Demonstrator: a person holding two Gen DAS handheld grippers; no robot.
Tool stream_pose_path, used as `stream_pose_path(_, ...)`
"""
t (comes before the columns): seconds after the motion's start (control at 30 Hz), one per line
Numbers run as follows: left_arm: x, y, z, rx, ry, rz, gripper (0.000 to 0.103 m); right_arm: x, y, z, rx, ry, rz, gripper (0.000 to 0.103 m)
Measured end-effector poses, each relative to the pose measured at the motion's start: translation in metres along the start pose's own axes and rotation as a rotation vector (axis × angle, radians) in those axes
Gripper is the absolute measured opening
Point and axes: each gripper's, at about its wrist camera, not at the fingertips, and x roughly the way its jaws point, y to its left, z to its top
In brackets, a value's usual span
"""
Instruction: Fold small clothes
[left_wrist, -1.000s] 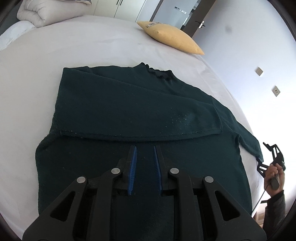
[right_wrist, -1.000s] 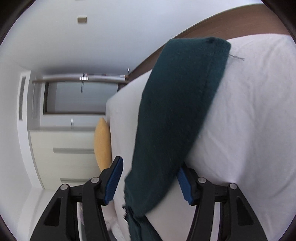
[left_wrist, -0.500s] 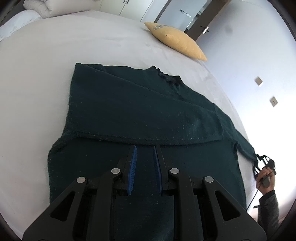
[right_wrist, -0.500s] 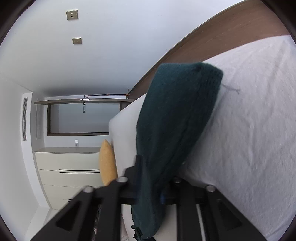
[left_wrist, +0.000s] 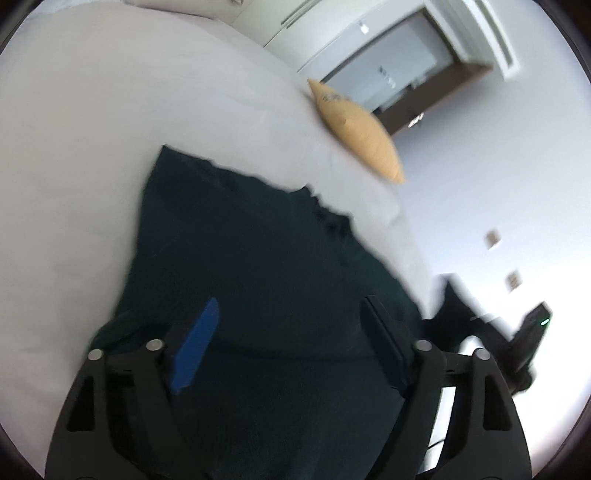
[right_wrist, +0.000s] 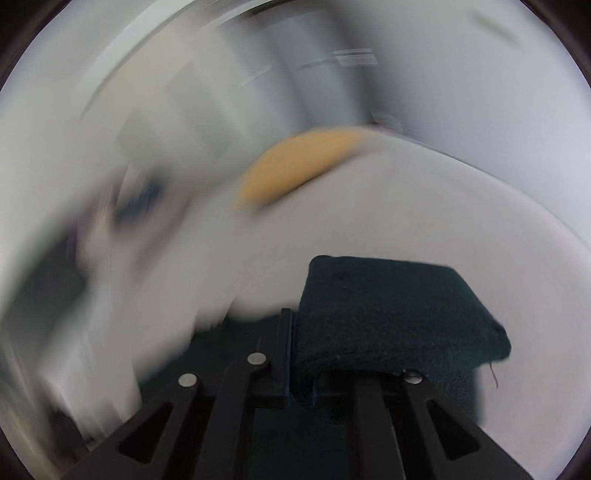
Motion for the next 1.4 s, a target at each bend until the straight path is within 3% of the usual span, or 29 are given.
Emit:
stream_pose_path(0.07, 0.015, 0.000, 0.007, -0.060, 0.052, -0.052, 0.079, 0.041, 0.041, -0.015, -0.111, 0.103, -0.022, 0.009)
stream_pose_path(0.17, 0.034, -0.004, 0.010, -0.090, 0.122, -0.104, 0.079, 0.073, 0.066, -0.040, -0.195, 0.182, -0.075, 0.009)
stream_pose_path(0.23, 0.045, -0.007, 0.008, -0.090, 0.157, -0.120, 0.079, 0.077, 0.078, -0.054, -0.287, 0.187, -0.145, 0.009)
stream_pose_path(0.37, 0.065, -0.008, 0.002, -0.124, 0.202, -0.153, 0.079, 0.089, 0.115, -0.086, -0.669, 0.203, -0.346, 0.009)
stream_pose_path(0.53, 0.070, 0.001, 0.004, -0.176, 0.208, -0.192, 0.079, 0.091, 0.129, -0.104, -0.847, 0.184, -0.440, 0.009)
stream_pose_path(0.67, 0.080, 0.016, 0.007, -0.260, 0.240, -0.236, 0.084, 0.090, 0.126, -0.107, -0.843, 0.177, -0.434, 0.009)
stream_pose_path(0.73, 0.088, 0.020, 0.006, -0.286, 0.266, -0.200, 0.084, 0.085, 0.126, -0.106, -0.799, 0.175, -0.397, 0.009)
stream_pose_path(1.0, 0.112, 0.000, 0.006, -0.295, 0.328, -0.196, 0.084, 0.070, 0.118, -0.095, -0.570, 0.169, -0.245, 0.010)
stream_pose_path(1.13, 0.131, -0.009, 0.007, -0.304, 0.369, -0.224, 0.084, 0.062, 0.120, -0.092, -0.519, 0.157, -0.200, 0.013)
stream_pose_path(1.17, 0.140, -0.010, 0.006, -0.316, 0.376, -0.229, 0.079, 0.061, 0.119, -0.093, -0.506, 0.161, -0.188, 0.013)
stream_pose_path(1.23, 0.147, -0.006, 0.004, -0.353, 0.395, -0.254, 0.055, 0.057, 0.117, -0.094, -0.477, 0.168, -0.171, 0.014)
stream_pose_path(1.27, 0.149, -0.005, 0.002, -0.363, 0.408, -0.266, 0.027, 0.056, 0.116, -0.094, -0.460, 0.171, -0.162, 0.015)
stream_pose_path(1.3, 0.152, -0.005, -0.001, -0.364, 0.422, -0.268, 0.015, 0.055, 0.113, -0.094, -0.438, 0.173, -0.149, 0.015)
stream_pose_path(1.4, 0.154, -0.008, -0.003, -0.331, 0.408, -0.257, 0.007, 0.049, 0.105, -0.091, -0.351, 0.171, -0.084, 0.045)
